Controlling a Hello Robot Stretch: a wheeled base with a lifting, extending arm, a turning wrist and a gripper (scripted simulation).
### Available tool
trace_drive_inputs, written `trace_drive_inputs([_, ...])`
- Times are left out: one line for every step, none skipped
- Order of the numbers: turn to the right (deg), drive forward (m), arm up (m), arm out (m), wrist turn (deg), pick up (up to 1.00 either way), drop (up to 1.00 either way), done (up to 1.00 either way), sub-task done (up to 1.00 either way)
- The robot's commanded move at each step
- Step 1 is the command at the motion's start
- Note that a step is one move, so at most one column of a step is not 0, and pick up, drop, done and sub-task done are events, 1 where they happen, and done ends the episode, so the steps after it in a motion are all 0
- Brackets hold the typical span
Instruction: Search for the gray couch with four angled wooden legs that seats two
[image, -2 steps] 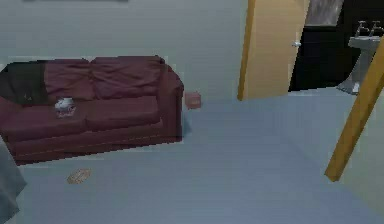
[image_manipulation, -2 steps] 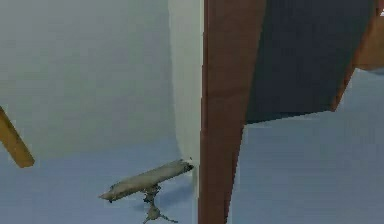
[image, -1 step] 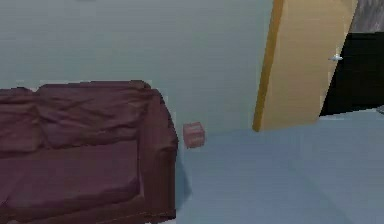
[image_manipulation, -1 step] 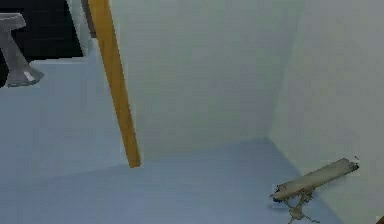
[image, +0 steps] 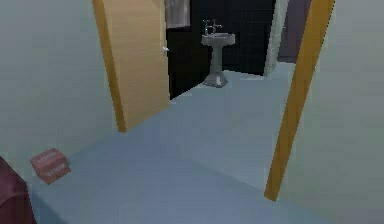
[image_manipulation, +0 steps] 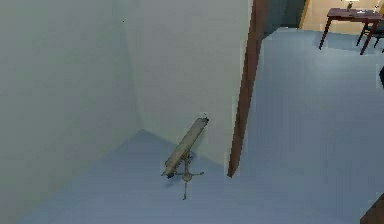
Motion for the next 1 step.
trace_drive_inputs([0.0, 0.05, 0.0, 0.0, 0.0, 0.0, 0.0, 0.0, 0.0])
